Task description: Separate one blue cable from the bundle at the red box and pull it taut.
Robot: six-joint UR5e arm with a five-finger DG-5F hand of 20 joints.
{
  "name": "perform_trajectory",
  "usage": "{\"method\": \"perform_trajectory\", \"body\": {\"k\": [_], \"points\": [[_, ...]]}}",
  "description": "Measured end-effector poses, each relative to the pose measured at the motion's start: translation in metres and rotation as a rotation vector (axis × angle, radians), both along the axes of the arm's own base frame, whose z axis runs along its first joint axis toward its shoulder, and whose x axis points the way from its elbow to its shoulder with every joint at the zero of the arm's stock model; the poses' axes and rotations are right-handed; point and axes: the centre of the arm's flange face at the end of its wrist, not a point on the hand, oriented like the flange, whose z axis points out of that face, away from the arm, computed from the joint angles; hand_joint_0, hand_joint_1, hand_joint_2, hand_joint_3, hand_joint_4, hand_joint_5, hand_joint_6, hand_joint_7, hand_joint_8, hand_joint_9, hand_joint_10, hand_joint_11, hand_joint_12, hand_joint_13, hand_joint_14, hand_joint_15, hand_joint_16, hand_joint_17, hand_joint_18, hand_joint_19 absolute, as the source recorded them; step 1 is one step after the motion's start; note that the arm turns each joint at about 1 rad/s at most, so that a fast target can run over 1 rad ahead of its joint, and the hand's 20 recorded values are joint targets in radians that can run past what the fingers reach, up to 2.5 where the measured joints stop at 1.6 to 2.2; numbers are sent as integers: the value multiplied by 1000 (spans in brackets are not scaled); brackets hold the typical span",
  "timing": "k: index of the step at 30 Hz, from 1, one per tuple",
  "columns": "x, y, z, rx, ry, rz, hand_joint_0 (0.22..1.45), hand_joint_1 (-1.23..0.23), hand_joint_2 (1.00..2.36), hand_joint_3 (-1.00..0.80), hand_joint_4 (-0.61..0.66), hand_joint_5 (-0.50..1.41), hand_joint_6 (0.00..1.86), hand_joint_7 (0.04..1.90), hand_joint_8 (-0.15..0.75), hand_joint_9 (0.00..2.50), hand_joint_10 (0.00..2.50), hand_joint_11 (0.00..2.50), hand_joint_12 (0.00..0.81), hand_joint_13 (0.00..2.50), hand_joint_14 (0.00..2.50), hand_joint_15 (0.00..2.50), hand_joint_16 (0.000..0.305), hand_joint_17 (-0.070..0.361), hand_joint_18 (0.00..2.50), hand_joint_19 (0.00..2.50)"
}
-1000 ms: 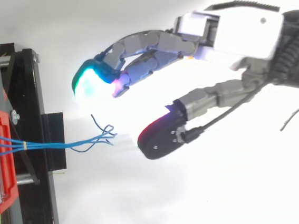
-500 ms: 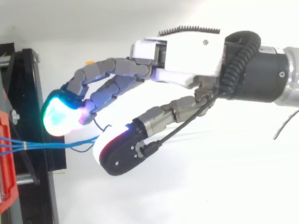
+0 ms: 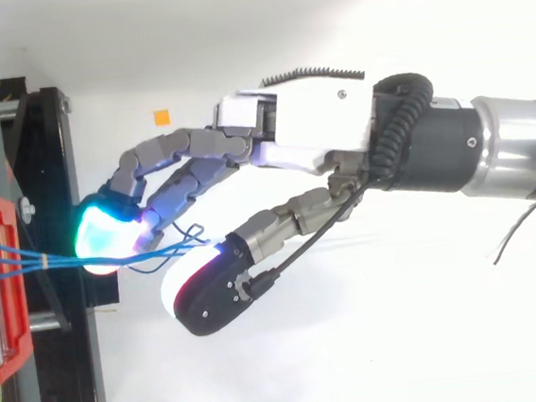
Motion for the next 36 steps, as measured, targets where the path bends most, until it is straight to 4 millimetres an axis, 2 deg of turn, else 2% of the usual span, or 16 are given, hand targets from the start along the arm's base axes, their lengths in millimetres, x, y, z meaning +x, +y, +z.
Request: {"method": "perform_trajectory", "body": {"k": [5,18,36], "points": [[4,2,-3,26,-27,18,588,-732,1004,-439,265,-146,503,1023,283,716,13,394,338,659,16,358,55,123,410,522],[10,3,5,35,-58,39,609,-735,1007,-398,248,-140,502,1072,282,731,14,416,339,697,17,399,54,122,427,541],[11,-8,8,31,-67,46,630,-728,1009,-371,237,-134,502,1124,285,758,17,456,343,769,20,465,55,123,479,570]]}}
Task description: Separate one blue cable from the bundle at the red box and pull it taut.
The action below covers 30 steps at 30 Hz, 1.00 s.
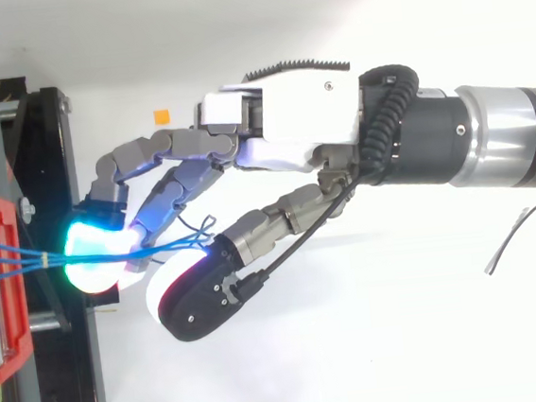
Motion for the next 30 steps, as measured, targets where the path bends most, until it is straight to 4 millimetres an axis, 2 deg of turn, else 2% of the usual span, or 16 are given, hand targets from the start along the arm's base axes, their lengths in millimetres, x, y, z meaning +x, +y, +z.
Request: {"method": "perform_trajectory", "body": {"k": [12,22,30], "points": [[-1,-8,0,-3,0,10,624,-726,1008,-393,235,-132,501,1128,284,774,16,490,344,809,21,509,55,124,490,581],[-1,-12,0,-4,0,12,636,-722,1009,-369,200,-120,500,1225,283,791,18,510,349,832,23,521,55,123,508,595],[0,-8,1,-3,-4,18,639,-710,1009,-367,185,-129,562,1147,285,813,17,542,347,847,22,552,55,123,522,602]]}}
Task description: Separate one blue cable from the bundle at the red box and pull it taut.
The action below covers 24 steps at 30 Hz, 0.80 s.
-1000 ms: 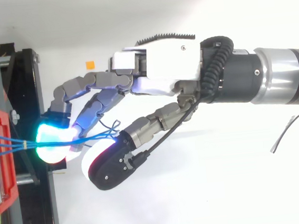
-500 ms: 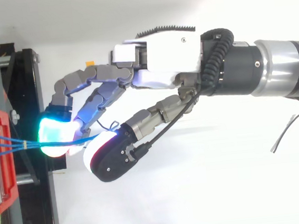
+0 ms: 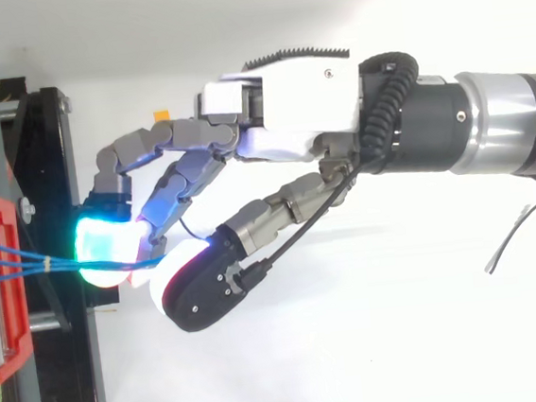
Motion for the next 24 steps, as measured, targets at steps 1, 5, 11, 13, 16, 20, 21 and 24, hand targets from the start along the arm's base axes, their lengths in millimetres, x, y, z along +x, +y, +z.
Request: {"method": "perform_trajectory", "body": {"k": [1,5,11,13,16,20,21,24], "points": [[0,0,1,0,-2,1,639,-708,1009,-369,185,-130,573,1128,287,813,19,539,347,849,23,539,55,123,523,604],[2,1,3,1,-9,2,639,-694,1010,-360,177,-140,627,1057,288,827,17,556,351,856,24,548,55,123,528,603],[4,2,7,1,-17,2,641,-682,1010,-360,180,-156,717,931,289,833,18,569,350,868,24,551,55,124,541,609],[5,2,9,2,-18,2,642,-677,1009,-364,186,-158,727,916,290,836,18,574,353,870,22,552,55,124,543,609],[5,2,9,2,-19,2,637,-673,1009,-376,189,-159,737,905,291,841,17,565,352,872,22,559,56,125,548,611],[5,2,9,2,-18,2,625,-652,1007,-400,194,-159,740,900,292,850,19,574,353,881,24,567,56,125,551,611],[5,2,9,2,-18,2,625,-651,1007,-403,196,-158,741,896,292,858,18,581,355,882,23,564,56,125,550,619],[5,2,9,3,-18,2,621,-636,1005,-416,191,-156,744,906,295,862,21,582,357,894,24,569,56,126,556,619]]}}
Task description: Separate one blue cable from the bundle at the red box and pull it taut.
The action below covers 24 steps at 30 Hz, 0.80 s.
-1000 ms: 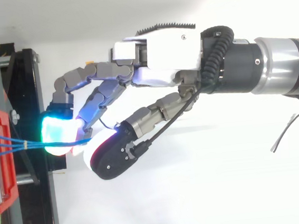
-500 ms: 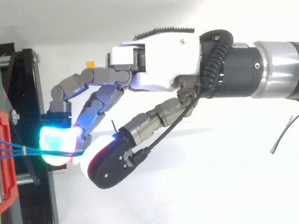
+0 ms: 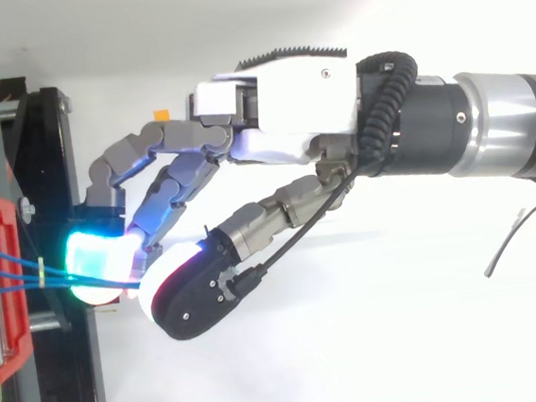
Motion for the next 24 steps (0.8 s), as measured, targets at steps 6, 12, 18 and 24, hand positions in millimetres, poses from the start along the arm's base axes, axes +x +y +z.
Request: {"method": "perform_trajectory", "body": {"k": [6,12,18,24], "points": [[0,-1,0,0,1,3,627,-627,1007,-398,195,-156,769,878,299,884,20,612,356,903,23,572,56,126,564,618],[0,-3,1,1,0,4,636,-657,1008,-394,193,-157,771,887,297,885,20,600,357,906,23,578,56,126,568,617],[2,-4,5,1,-2,3,634,-664,1007,-400,193,-158,774,873,300,886,18,603,360,907,23,576,56,126,571,617],[5,-7,-11,22,15,7,635,-672,1009,-377,182,-162,785,892,294,891,21,617,360,914,23,579,56,126,576,618]]}}
